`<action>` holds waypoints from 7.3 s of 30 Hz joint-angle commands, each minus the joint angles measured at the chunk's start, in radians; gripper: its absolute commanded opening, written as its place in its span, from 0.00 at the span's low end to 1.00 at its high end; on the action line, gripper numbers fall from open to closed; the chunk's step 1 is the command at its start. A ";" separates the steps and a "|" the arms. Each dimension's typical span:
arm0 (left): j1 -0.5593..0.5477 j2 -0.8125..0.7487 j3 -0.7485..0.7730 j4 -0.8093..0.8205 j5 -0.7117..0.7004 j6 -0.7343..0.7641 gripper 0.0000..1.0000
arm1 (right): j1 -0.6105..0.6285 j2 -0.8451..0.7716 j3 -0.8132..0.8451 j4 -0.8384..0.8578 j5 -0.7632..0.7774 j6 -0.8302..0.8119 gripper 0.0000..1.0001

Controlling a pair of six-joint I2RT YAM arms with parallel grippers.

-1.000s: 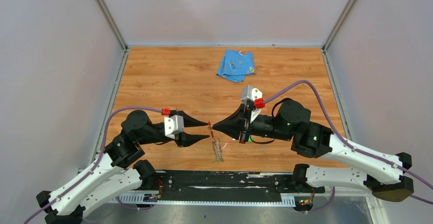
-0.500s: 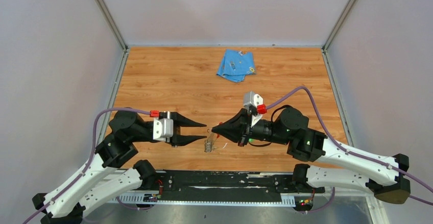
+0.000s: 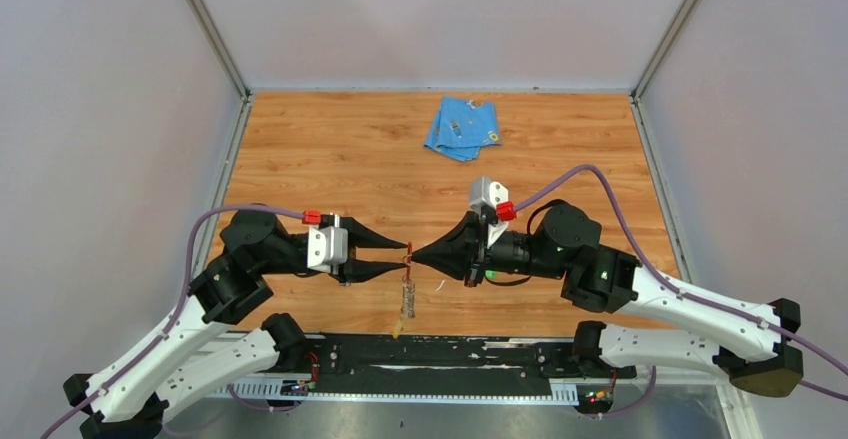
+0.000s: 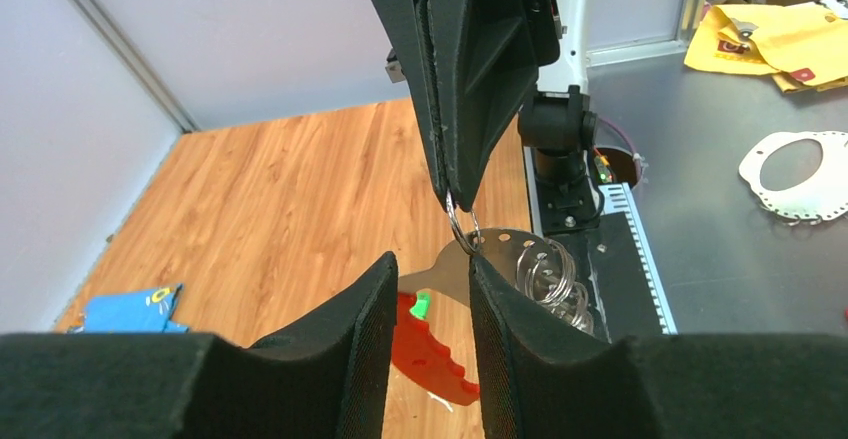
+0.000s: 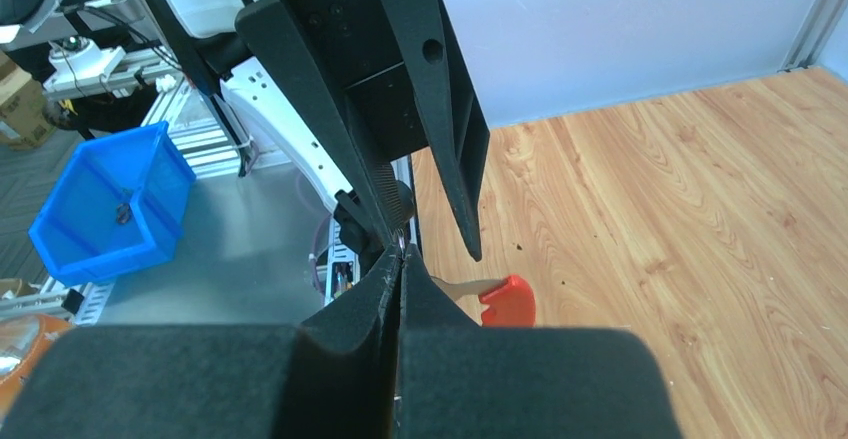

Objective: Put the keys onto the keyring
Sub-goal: Adjust the keyring.

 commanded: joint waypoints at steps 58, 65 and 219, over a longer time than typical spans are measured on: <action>0.004 0.082 0.094 -0.106 -0.242 -0.240 0.00 | -0.011 -0.079 0.061 -0.228 0.255 -0.072 0.91; 0.004 0.087 0.117 -0.082 -0.248 -0.270 0.00 | -0.011 -0.014 -0.015 -0.166 0.246 -0.098 1.00; 0.015 0.127 0.082 -0.139 0.057 -0.096 0.18 | -0.041 0.364 0.658 -0.886 -0.091 -0.244 0.00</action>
